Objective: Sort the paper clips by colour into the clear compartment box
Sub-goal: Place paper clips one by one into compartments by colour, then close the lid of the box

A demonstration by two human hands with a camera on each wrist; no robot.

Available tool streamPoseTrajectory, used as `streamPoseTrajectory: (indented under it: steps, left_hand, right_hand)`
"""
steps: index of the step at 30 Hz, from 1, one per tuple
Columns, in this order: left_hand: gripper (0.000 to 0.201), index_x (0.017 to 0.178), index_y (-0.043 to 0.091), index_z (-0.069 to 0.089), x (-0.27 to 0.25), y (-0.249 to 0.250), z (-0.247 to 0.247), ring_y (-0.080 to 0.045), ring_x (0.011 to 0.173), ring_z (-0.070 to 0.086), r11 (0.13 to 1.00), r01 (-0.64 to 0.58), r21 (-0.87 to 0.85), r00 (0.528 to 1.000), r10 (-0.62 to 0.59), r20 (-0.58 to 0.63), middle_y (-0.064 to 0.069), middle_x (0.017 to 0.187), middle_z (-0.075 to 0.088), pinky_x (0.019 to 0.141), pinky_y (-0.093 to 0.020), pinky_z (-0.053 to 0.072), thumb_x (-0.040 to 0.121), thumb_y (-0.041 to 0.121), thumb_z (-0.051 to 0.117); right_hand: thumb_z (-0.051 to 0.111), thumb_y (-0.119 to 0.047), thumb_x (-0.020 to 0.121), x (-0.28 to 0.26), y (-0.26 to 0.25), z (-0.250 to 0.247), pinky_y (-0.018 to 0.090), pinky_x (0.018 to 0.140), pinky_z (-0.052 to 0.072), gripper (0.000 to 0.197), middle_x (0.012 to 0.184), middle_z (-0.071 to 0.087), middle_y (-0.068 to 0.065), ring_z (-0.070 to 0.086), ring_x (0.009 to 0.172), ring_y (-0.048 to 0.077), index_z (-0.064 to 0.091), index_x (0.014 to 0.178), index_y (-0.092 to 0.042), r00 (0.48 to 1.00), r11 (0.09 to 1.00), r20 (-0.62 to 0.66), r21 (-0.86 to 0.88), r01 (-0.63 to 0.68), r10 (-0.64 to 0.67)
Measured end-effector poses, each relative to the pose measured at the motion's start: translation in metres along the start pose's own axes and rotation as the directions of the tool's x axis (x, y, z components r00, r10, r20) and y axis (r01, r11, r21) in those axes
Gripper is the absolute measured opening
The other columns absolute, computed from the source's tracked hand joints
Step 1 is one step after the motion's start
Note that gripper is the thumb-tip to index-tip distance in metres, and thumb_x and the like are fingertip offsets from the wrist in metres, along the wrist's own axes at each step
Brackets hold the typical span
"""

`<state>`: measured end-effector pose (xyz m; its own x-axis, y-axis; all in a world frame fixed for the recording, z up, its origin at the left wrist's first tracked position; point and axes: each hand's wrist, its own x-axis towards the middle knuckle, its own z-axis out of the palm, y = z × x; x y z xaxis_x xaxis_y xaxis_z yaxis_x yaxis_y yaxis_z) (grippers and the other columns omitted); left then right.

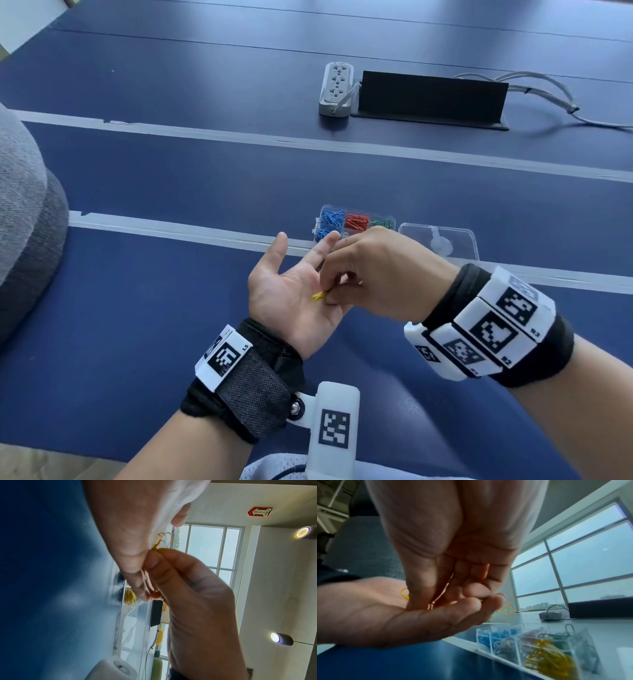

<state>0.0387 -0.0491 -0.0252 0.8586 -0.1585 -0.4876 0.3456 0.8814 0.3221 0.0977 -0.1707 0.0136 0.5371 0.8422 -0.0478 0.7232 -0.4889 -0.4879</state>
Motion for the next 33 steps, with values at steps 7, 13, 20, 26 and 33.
streamPoseTrajectory:
  steps: [7,13,20,26,33]
  left_hand:
    - [0.051,0.119,0.009,0.059,0.006,0.007,-0.006,-0.038,0.109,0.062,0.997,-0.041,-0.066,0.999,0.04,-0.01,-0.019,0.116,0.065,0.094,-0.048,0.047,0.087,0.046,0.045]
    - [0.036,0.104,0.013,0.064,0.008,0.009,-0.014,-0.029,0.085,0.066,0.994,-0.096,-0.056,0.995,0.095,-0.023,-0.011,0.1,0.067,0.084,-0.042,0.05,0.082,0.037,0.048]
    - [0.032,0.098,0.015,0.064,0.005,0.015,-0.02,-0.024,0.076,0.066,0.992,-0.127,-0.013,0.992,0.127,-0.024,-0.006,0.095,0.067,0.079,-0.04,0.048,0.087,0.036,0.043]
    - [0.03,0.097,0.016,0.065,0.004,0.02,-0.018,-0.023,0.074,0.066,0.989,-0.142,0.042,0.99,0.143,-0.011,-0.004,0.092,0.067,0.077,-0.039,0.048,0.083,0.035,0.046]
    - [0.024,0.091,0.017,0.065,0.003,0.046,-0.015,-0.02,0.071,0.065,0.96,-0.199,0.195,0.976,0.213,-0.052,-0.001,0.087,0.067,0.076,-0.035,0.048,0.078,0.031,0.05]
  right_hand:
    - [0.073,-0.019,0.074,-0.01,0.037,-0.042,0.017,0.065,0.05,0.003,0.065,0.068,-0.008,0.061,0.059,0.005,0.073,0.076,-0.017,0.886,0.934,-0.296,0.117,-0.338,0.358]
    - [0.071,-0.02,0.075,-0.004,0.049,-0.022,0.028,0.077,0.052,0.01,0.076,0.066,-0.004,0.063,0.079,0.018,0.074,0.084,-0.022,0.85,0.852,-0.13,-0.05,-0.521,0.511]
    - [0.059,-0.014,0.081,-0.006,0.045,-0.017,0.035,0.076,0.053,0.019,0.089,0.07,-0.002,0.063,0.084,0.024,0.072,0.087,-0.026,0.865,0.875,-0.191,-0.056,-0.481,0.464]
    - [0.047,-0.012,0.086,-0.01,0.04,-0.01,0.02,0.054,0.027,0.032,0.105,0.059,-0.007,0.056,0.1,0.02,0.068,0.099,-0.032,0.903,0.868,-0.056,-0.255,-0.426,0.427]
    - [0.055,-0.009,0.084,-0.026,0.064,-0.037,0.024,0.079,0.043,0.025,0.095,0.066,-0.001,0.057,0.082,0.017,0.072,0.095,-0.023,0.892,0.903,-0.212,-0.078,-0.422,0.399]
